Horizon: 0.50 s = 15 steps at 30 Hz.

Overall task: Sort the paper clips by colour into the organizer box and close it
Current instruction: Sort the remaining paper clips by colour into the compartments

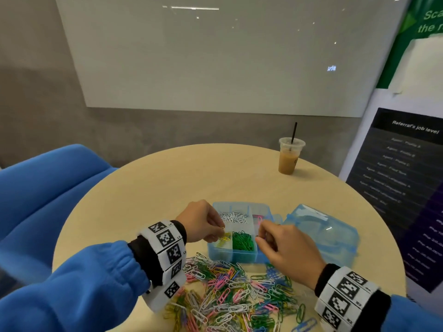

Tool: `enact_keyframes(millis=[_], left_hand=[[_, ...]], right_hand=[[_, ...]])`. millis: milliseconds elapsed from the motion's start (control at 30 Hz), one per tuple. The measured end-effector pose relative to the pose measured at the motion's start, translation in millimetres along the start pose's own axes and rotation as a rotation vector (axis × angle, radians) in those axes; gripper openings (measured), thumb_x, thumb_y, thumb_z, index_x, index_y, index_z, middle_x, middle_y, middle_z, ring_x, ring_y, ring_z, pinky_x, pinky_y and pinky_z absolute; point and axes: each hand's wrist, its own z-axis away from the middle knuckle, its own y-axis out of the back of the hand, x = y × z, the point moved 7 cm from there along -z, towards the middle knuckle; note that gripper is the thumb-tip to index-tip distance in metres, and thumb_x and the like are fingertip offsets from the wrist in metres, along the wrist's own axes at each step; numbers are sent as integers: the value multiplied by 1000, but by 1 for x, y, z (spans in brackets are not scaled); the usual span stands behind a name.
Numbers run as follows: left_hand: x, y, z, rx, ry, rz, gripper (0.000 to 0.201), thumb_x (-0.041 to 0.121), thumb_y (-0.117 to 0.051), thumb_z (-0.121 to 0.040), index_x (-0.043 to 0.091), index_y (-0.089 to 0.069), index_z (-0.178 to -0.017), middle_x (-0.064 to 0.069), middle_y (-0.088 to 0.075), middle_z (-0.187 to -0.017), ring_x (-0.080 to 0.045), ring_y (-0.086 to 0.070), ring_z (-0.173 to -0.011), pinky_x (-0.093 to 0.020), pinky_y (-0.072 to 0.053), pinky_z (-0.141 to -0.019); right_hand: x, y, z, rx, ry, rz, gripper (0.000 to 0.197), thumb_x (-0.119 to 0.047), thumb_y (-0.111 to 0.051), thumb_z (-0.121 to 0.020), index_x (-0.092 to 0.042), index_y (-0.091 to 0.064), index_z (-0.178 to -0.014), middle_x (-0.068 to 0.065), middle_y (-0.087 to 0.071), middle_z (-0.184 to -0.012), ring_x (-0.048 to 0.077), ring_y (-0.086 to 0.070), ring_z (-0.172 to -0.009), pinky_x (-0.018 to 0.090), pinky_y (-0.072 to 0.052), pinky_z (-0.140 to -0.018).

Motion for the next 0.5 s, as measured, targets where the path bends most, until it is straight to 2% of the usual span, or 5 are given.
enact_keyframes(millis=[167, 267, 400, 500], left_hand=[[2, -5, 1, -4, 15, -36, 15, 6, -68, -89, -1, -72, -101, -14, -75, -87, -20, -72, -73, -23, -59, -64], [5, -2, 0, 22, 13, -66, 14, 4, -61, -92, 2, -72, -102, -9, -76, -90, -19, -73, -79, -27, -60, -67], [15, 7, -2, 59, -13, -64, 10, 12, -62, -94, 9, -71, -94, -4, -76, -87, -17, -73, -77, -33, -61, -70], [23, 19, -12, 132, -31, -9, 9, 14, -66, -92, 8, -71, -90, -7, -76, -83, -19, -73, -76, -34, -61, -71]], right_hand=[[0, 8, 1, 26, -36, 83, 19, -38, -44, -98, -29, -45, -82, -8, -45, -58, 8, -43, -50, 18, -31, -46], [7, 11, -2, 26, -54, 127, 18, -39, -43, -98, -27, -48, -86, -6, -47, -59, 11, -48, -55, 25, -38, -50], [22, 20, -9, 26, -109, 152, 18, -41, -42, -98, -27, -50, -90, -5, -53, -63, 13, -52, -61, 23, -30, -47], [28, 21, -8, 7, -126, 222, 21, -43, -39, -98, -27, -51, -93, -5, -60, -71, 14, -58, -67, 23, -32, -49]])
